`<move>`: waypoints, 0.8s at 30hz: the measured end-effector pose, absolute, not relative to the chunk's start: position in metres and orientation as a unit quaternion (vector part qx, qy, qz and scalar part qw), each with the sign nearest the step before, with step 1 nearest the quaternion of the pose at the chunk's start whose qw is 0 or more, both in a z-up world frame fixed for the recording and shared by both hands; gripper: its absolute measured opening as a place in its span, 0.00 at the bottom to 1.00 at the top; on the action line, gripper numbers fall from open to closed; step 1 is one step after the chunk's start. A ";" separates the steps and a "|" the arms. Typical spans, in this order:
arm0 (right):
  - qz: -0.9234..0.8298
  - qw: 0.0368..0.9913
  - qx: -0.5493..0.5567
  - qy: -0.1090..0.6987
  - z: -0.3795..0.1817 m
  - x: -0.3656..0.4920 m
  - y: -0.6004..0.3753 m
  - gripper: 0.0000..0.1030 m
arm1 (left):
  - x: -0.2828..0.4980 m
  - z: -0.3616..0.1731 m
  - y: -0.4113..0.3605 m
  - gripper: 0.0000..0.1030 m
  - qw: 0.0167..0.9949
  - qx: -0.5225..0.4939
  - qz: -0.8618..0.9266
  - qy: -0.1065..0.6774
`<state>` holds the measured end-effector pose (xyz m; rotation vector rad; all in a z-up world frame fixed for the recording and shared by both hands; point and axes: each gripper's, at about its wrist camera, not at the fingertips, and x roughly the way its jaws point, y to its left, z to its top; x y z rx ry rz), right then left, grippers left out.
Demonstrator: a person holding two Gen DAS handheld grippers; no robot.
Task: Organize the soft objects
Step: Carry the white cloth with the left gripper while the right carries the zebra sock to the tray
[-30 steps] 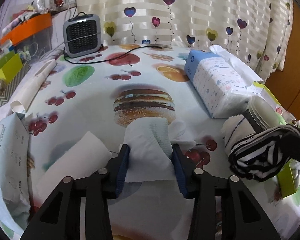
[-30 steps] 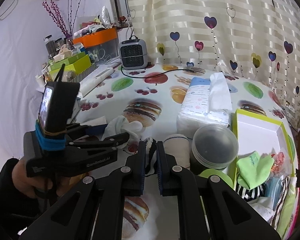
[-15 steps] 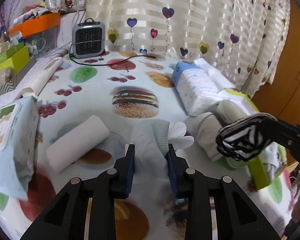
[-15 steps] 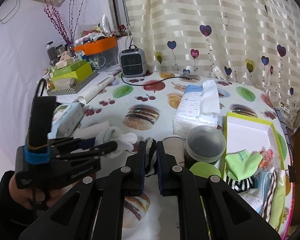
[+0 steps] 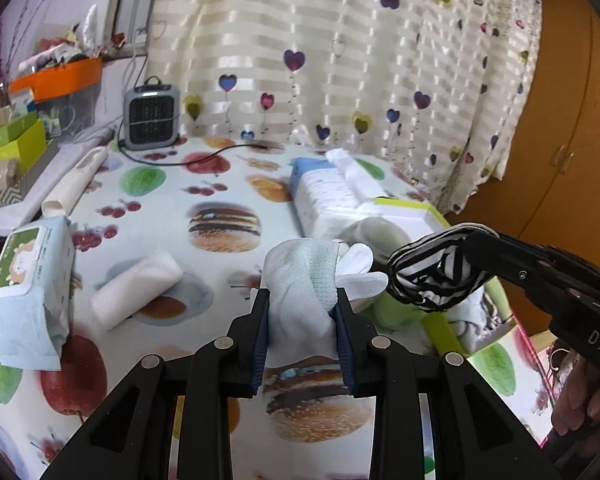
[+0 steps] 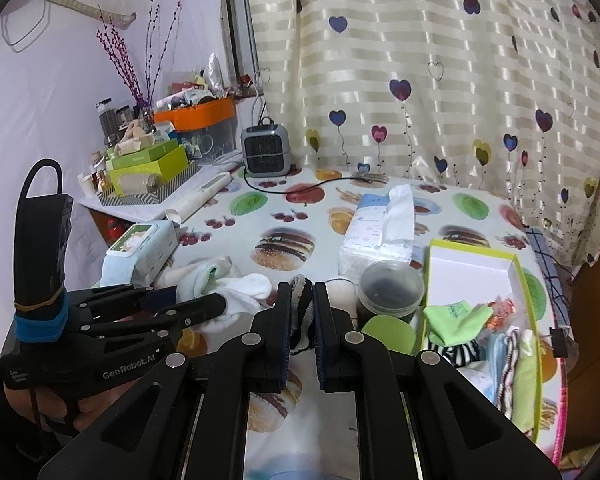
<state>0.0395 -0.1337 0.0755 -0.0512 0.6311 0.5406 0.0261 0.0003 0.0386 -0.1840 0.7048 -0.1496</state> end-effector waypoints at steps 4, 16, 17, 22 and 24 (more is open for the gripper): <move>0.257 0.919 -0.023 0.299 0.080 0.032 -0.139 0.10 | 0.020 0.044 -0.007 0.27 0.933 -0.089 -0.081 0.338; 0.245 0.927 -0.014 0.284 0.089 0.021 -0.156 0.10 | 0.017 0.058 -0.023 0.27 0.938 -0.078 -0.093 0.324; 0.245 0.928 -0.013 0.282 0.090 0.021 -0.157 0.10 | 0.017 0.059 -0.024 0.27 0.939 -0.078 -0.093 0.322; 0.239 0.931 -0.010 0.275 0.094 0.024 -0.165 0.10 | 0.021 0.066 -0.032 0.27 0.941 -0.073 -0.097 0.316; 0.237 0.932 -0.009 0.273 0.095 0.025 -0.167 0.10 | 0.024 0.067 -0.035 0.27 0.941 -0.071 -0.100 0.315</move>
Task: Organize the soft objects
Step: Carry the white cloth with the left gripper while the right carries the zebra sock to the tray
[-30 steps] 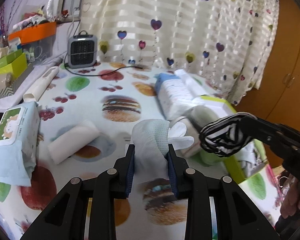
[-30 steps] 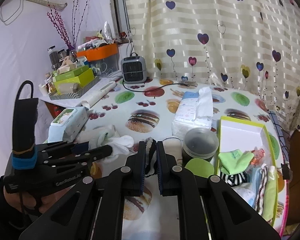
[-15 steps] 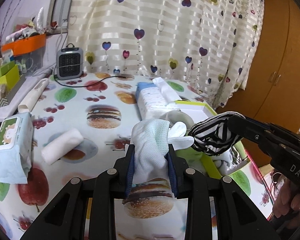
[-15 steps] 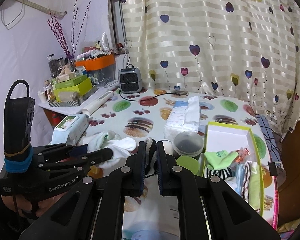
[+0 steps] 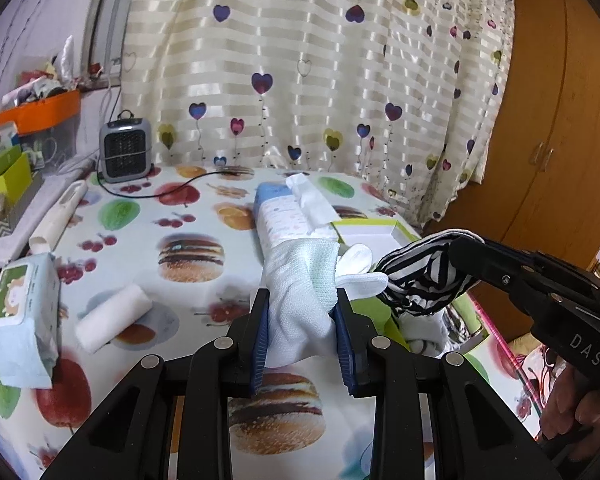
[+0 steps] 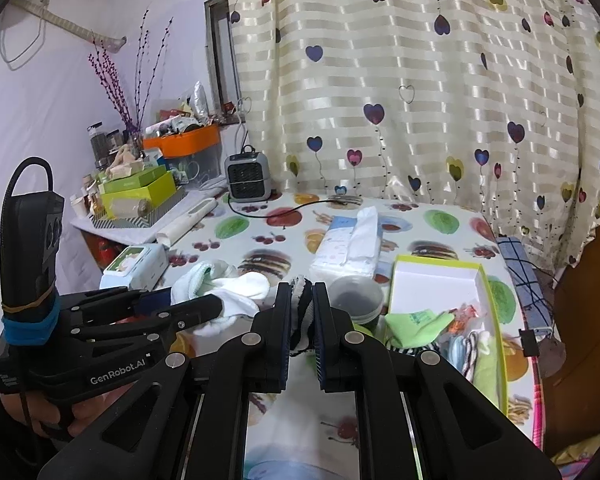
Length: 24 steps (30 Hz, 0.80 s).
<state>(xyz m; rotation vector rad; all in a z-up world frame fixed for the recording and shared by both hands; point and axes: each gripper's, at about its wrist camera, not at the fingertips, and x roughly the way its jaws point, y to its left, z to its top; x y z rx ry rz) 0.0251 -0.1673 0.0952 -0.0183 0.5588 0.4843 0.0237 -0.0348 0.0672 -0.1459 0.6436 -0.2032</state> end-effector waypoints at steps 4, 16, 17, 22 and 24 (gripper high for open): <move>0.233 0.934 -0.008 0.272 0.096 0.029 -0.172 0.10 | 0.030 0.068 -0.041 0.27 0.941 -0.069 -0.103 0.316; 0.212 0.941 0.011 0.265 0.098 0.044 -0.196 0.10 | 0.053 0.070 -0.064 0.27 0.939 -0.057 -0.113 0.320; 0.211 0.941 0.012 0.265 0.098 0.046 -0.199 0.10 | 0.055 0.070 -0.066 0.27 0.939 -0.056 -0.114 0.320; 0.203 0.942 0.018 0.266 0.096 0.052 -0.209 0.10 | 0.066 0.069 -0.081 0.27 0.938 -0.051 -0.124 0.320; 0.199 0.943 0.022 0.266 0.095 0.056 -0.214 0.10 | 0.071 0.068 -0.087 0.27 0.937 -0.049 -0.127 0.322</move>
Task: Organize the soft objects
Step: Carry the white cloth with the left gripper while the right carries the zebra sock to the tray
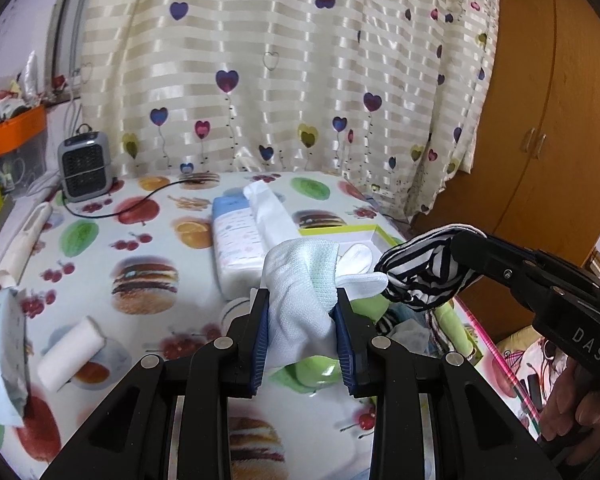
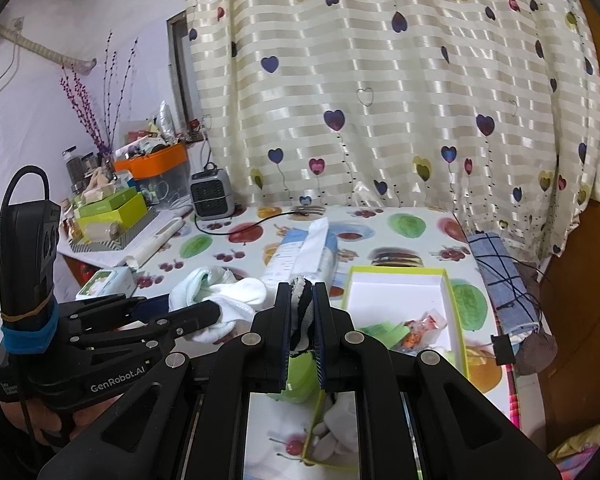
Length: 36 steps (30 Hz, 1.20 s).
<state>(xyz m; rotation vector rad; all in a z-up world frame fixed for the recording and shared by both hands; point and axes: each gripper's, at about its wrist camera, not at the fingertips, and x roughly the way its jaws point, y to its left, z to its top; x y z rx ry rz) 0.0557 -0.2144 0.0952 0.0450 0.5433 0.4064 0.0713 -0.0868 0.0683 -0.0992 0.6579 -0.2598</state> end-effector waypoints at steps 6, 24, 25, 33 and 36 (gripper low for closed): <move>0.188 0.944 0.033 0.268 0.092 0.069 -0.231 0.10 | 0.086 0.066 -0.101 0.27 0.936 -0.040 -0.133 0.324; 0.164 0.945 0.064 0.276 0.077 0.121 -0.273 0.10 | 0.143 0.054 -0.145 0.28 0.930 -0.013 -0.139 0.340; 0.162 0.944 0.067 0.280 0.074 0.125 -0.276 0.10 | 0.147 0.052 -0.147 0.28 0.929 -0.013 -0.140 0.343; 0.153 0.930 0.101 0.318 0.046 0.160 -0.298 0.10 | 0.170 0.035 -0.168 0.28 0.917 0.003 -0.147 0.370; 0.145 0.925 0.110 0.333 0.036 0.169 -0.305 0.10 | 0.179 0.028 -0.177 0.28 0.912 0.007 -0.149 0.383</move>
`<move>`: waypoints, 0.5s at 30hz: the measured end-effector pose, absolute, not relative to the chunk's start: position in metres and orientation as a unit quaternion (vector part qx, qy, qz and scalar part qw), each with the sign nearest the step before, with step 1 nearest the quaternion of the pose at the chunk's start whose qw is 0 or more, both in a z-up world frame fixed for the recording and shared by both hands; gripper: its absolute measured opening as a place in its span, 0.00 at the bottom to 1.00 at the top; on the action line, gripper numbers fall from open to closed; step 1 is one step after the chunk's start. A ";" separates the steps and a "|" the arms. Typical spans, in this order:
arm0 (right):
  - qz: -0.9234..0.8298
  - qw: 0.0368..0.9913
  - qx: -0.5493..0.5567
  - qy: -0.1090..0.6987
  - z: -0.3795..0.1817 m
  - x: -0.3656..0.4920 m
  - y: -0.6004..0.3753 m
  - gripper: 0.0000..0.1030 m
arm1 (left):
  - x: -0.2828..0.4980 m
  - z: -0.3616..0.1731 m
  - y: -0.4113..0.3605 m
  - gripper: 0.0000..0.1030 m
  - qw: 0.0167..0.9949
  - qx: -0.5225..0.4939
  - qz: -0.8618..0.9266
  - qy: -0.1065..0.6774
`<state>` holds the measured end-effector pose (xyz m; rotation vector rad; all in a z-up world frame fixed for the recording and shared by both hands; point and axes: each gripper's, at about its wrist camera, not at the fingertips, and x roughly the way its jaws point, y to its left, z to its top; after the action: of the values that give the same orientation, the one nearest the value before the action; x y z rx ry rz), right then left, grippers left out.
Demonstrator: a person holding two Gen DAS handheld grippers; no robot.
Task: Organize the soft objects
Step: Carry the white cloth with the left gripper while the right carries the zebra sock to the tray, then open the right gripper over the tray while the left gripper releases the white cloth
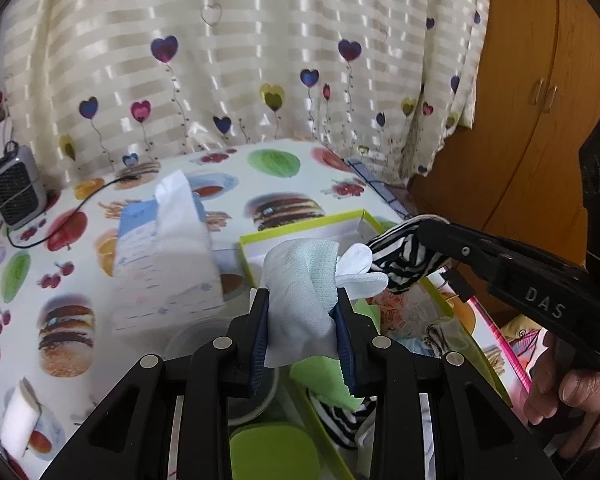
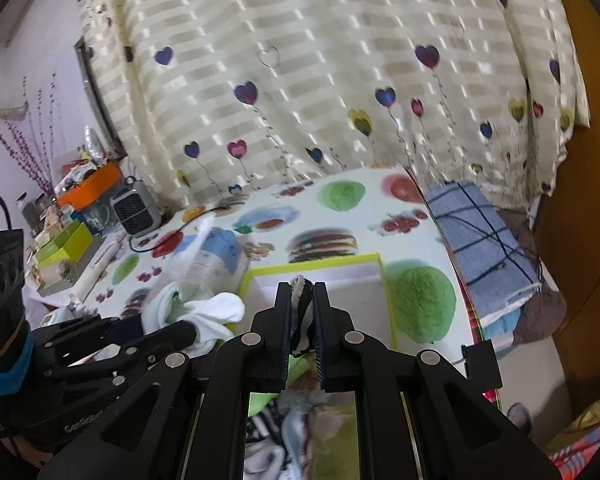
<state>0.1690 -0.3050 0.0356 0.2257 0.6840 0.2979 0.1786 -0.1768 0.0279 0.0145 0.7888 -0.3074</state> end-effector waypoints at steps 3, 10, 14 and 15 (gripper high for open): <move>0.144 0.917 0.115 0.354 0.025 0.177 -0.310 0.10 | 0.185 0.022 -0.182 0.28 0.908 0.011 -0.148 0.391; 0.142 0.914 0.104 0.364 0.014 0.178 -0.314 0.46 | 0.192 0.014 -0.190 0.29 0.902 0.011 -0.152 0.405; 0.141 0.918 0.113 0.352 0.018 0.171 -0.320 0.48 | 0.193 0.012 -0.192 0.31 0.900 0.011 -0.155 0.408; 0.140 0.919 0.115 0.351 0.019 0.170 -0.321 0.48 | 0.193 0.012 -0.193 0.32 0.900 0.010 -0.157 0.408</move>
<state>0.1701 -0.3208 0.0194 0.2366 0.7210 0.2887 0.1932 -0.1926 0.0122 0.0209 0.8437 -0.3241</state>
